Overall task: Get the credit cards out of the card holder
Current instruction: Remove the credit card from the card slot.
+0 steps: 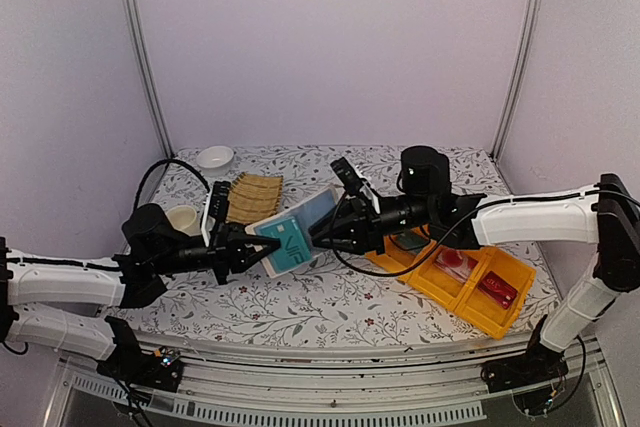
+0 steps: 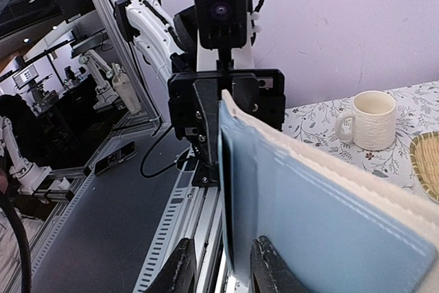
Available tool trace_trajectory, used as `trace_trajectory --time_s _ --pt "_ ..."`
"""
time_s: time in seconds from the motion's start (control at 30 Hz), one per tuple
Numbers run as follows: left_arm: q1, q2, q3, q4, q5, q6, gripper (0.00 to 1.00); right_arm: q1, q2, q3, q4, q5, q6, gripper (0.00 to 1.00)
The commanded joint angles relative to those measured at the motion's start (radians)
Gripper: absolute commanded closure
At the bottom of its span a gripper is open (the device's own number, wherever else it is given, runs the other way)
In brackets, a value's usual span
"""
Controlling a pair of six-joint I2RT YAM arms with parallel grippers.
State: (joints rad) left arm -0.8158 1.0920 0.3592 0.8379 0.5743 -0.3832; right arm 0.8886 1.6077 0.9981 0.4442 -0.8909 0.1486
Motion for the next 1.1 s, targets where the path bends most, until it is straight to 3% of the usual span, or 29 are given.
trace_trajectory --time_s 0.0,0.3,0.37,0.6,0.7,0.93,1.03,1.07 --pt "-0.009 -0.037 0.005 0.073 0.058 0.046 1.0 -0.031 -0.027 0.057 -0.136 0.041 -0.049 0.72" --pt "-0.017 -0.014 0.035 0.039 0.025 0.064 1.0 0.036 0.042 0.154 -0.22 -0.022 -0.094 0.8" --pt "-0.018 -0.008 0.038 0.04 0.029 0.063 1.0 0.038 0.047 0.162 -0.219 -0.028 -0.093 0.85" --pt "-0.026 0.01 0.04 0.05 0.016 0.064 1.0 0.056 0.096 0.204 -0.252 -0.051 -0.097 0.87" --pt "-0.028 0.015 0.039 0.053 0.015 0.063 1.0 0.056 0.098 0.205 -0.245 -0.082 -0.095 0.98" --pt "-0.028 0.015 0.025 0.047 -0.044 0.029 1.0 0.036 0.071 0.188 -0.259 -0.042 -0.084 0.99" --pt "-0.027 0.024 0.016 0.046 -0.073 0.009 0.95 0.007 0.061 0.165 -0.234 -0.06 -0.061 0.99" --pt "-0.028 0.029 0.014 0.05 -0.075 0.004 1.0 0.004 0.061 0.16 -0.23 -0.063 -0.045 0.98"
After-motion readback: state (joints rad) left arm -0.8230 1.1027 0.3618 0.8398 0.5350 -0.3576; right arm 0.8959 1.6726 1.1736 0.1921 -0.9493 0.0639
